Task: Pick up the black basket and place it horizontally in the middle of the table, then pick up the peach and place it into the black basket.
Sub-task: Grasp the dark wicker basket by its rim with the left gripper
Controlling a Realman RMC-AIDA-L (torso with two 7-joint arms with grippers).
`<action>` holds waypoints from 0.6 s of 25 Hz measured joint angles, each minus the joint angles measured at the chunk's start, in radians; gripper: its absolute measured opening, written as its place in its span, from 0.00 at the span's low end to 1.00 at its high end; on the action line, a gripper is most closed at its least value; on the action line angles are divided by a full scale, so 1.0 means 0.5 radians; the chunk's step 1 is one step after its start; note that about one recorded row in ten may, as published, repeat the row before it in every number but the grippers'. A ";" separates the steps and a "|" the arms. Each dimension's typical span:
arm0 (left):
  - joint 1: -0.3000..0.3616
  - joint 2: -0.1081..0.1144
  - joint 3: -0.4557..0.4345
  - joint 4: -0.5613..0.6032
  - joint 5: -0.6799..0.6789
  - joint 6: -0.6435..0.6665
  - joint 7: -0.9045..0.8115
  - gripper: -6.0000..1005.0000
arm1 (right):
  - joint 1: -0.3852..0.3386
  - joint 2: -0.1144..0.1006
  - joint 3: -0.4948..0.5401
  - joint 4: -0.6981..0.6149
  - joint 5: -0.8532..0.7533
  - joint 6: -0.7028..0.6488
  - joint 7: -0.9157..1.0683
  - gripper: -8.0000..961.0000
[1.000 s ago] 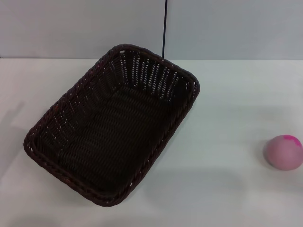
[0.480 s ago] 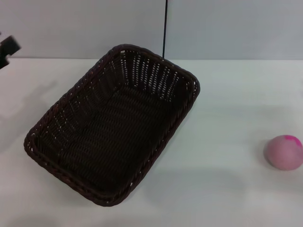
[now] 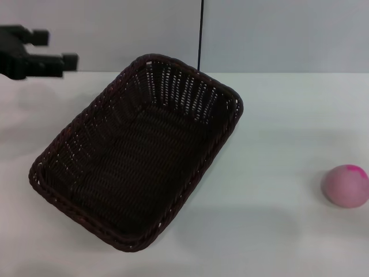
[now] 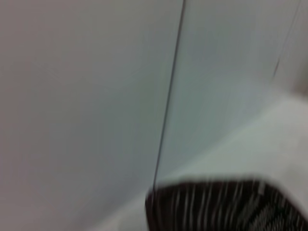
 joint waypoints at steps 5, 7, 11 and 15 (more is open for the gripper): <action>-0.248 -0.110 0.083 0.054 0.647 0.111 -0.131 0.81 | -0.004 -0.002 -0.004 -0.042 -0.001 -0.002 0.043 0.76; -0.261 -0.113 0.189 0.052 0.718 0.046 -0.189 0.81 | -0.011 -0.004 -0.009 -0.076 -0.002 -0.001 0.073 0.76; -0.255 -0.107 0.395 0.056 0.837 -0.104 -0.310 0.81 | -0.023 -0.006 -0.012 -0.131 -0.003 0.015 0.127 0.76; -0.273 -0.110 0.529 0.016 0.938 -0.114 -0.394 0.81 | -0.023 -0.008 -0.012 -0.162 -0.004 0.018 0.145 0.76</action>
